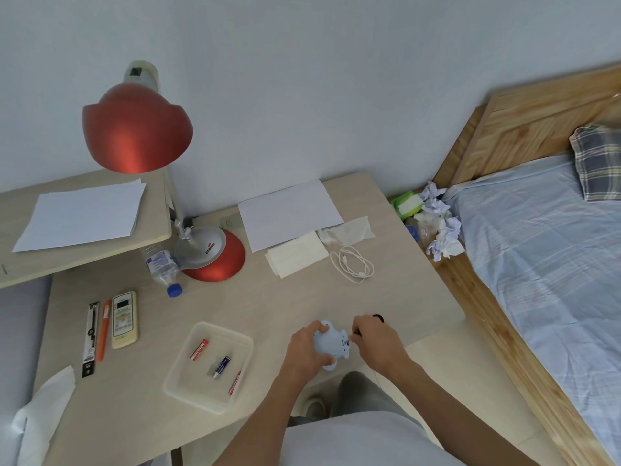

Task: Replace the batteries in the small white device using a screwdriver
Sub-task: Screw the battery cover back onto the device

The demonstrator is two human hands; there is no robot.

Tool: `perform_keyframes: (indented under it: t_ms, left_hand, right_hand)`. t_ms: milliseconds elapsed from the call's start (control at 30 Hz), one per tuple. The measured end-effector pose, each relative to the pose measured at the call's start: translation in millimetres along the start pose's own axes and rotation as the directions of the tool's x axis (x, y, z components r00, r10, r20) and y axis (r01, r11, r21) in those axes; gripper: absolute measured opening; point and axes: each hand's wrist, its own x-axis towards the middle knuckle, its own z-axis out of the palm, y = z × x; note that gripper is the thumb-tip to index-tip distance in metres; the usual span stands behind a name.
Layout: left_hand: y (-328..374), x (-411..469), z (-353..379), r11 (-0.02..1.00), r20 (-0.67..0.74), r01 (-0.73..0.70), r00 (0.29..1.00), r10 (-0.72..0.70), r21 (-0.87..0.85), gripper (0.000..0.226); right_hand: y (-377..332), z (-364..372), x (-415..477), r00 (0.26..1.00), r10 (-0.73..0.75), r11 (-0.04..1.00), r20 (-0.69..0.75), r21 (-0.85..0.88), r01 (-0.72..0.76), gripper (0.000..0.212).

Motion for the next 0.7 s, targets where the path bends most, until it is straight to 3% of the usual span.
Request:
perform_keyframes:
  t_ms: [233, 400, 600, 700]
  left_hand:
    - [-2.7, -0.6, 1.7, 0.999, -0.021, 0.011, 1.000, -0.012, -0.046, 0.077]
    - [-3.3, -0.6, 2.8, 0.999, -0.033, -0.001, 0.999, 0.000, -0.051, 0.082]
    - [-7.5, -0.6, 5.7, 0.995, -0.031, 0.009, 0.999, -0.012, -0.102, 0.077]
    - [-8.5, 0.5, 8.3, 0.991, -0.027, 0.020, 0.999, -0.024, -0.129, 0.077]
  right_hand:
    - [1.4, 6.0, -6.2, 1.000, 0.005, 0.998, -0.024, 0.070, -0.004, 0.006]
    - [2.3, 2.8, 0.0, 0.996, 0.090, 0.995, 0.012, -0.051, -0.089, 0.025]
    - [2.9, 7.6, -0.3, 1.000, -0.007, 0.999, -0.026, -0.053, 0.006, 0.005]
    - [6.7, 8.8, -2.5, 0.999, -0.038, 0.998, -0.030, -0.051, 0.036, 0.014]
